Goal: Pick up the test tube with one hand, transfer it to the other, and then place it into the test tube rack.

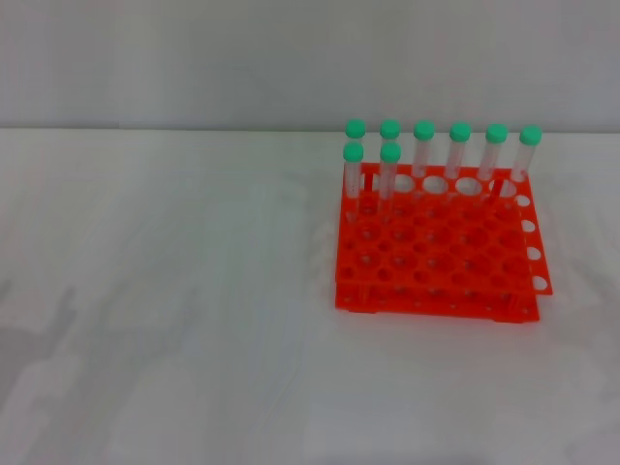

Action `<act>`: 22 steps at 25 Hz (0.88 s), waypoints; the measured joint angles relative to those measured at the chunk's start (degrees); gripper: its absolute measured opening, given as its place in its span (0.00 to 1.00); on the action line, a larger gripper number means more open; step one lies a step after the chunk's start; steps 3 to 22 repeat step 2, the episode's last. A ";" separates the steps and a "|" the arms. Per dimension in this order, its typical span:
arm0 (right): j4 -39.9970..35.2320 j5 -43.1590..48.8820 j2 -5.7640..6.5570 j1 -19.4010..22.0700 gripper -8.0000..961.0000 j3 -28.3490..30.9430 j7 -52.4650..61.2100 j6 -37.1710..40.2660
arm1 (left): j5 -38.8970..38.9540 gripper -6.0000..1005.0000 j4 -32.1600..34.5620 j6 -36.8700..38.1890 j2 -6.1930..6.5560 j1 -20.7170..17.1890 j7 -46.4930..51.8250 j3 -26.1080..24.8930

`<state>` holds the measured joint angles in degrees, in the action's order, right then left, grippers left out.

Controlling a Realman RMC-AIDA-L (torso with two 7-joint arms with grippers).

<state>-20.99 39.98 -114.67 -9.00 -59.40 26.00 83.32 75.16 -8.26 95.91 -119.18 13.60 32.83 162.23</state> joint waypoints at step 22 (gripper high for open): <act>0.03 -0.02 0.00 -0.01 0.80 0.01 0.26 0.50 | 0.19 0.88 -0.02 0.26 0.08 0.10 0.08 -0.06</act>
